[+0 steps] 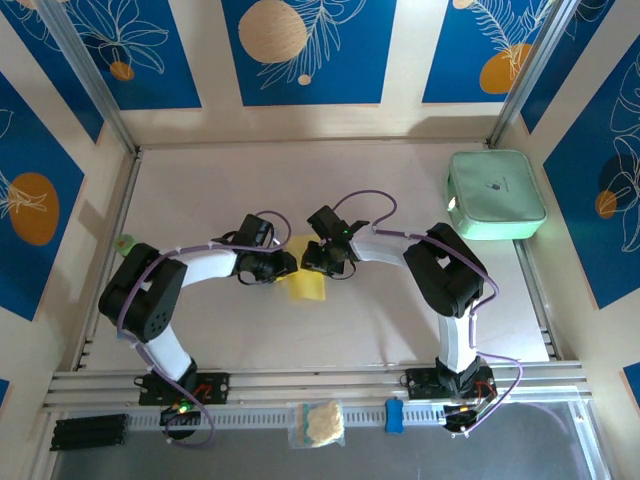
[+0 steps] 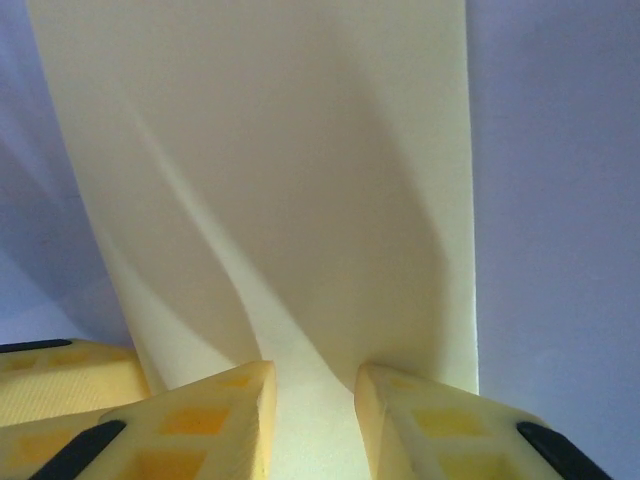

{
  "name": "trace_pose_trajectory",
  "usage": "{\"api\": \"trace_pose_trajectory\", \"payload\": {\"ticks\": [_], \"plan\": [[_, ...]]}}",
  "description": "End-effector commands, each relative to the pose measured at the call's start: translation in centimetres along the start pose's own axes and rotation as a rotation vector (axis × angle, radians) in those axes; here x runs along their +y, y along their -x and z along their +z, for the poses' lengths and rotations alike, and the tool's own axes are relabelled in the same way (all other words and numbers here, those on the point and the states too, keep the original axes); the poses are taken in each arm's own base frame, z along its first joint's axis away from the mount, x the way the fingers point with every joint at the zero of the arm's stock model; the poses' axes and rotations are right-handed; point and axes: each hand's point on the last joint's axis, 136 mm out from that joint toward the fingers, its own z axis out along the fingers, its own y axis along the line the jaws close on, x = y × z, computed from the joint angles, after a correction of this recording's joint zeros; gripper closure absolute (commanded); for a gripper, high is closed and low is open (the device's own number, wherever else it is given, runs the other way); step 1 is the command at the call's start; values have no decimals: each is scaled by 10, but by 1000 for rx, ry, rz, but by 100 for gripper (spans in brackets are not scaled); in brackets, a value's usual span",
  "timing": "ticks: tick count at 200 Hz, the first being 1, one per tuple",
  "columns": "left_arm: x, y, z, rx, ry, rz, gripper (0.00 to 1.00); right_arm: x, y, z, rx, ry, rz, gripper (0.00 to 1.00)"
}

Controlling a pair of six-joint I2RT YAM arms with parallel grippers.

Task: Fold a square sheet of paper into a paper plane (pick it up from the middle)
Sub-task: Third fold the triangle at the center of the table.

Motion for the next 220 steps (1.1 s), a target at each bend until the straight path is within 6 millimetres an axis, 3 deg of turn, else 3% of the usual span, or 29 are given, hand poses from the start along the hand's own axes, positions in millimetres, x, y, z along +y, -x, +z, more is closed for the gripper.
{"api": "trace_pose_trajectory", "payload": {"ticks": [1,116,161,220], "plan": [[-15,-1,-4,15,-52,27,69,-50,-25,20,88,-159,61,69],[-20,-23,-18,45,-143,-25,68,-49,-21,17,80,-151,69,69],[-17,-19,-12,39,-136,-53,69,-46,-21,16,74,-131,61,70],[-10,0,-6,0,-157,-125,74,-38,-17,12,47,-79,32,68]]}}
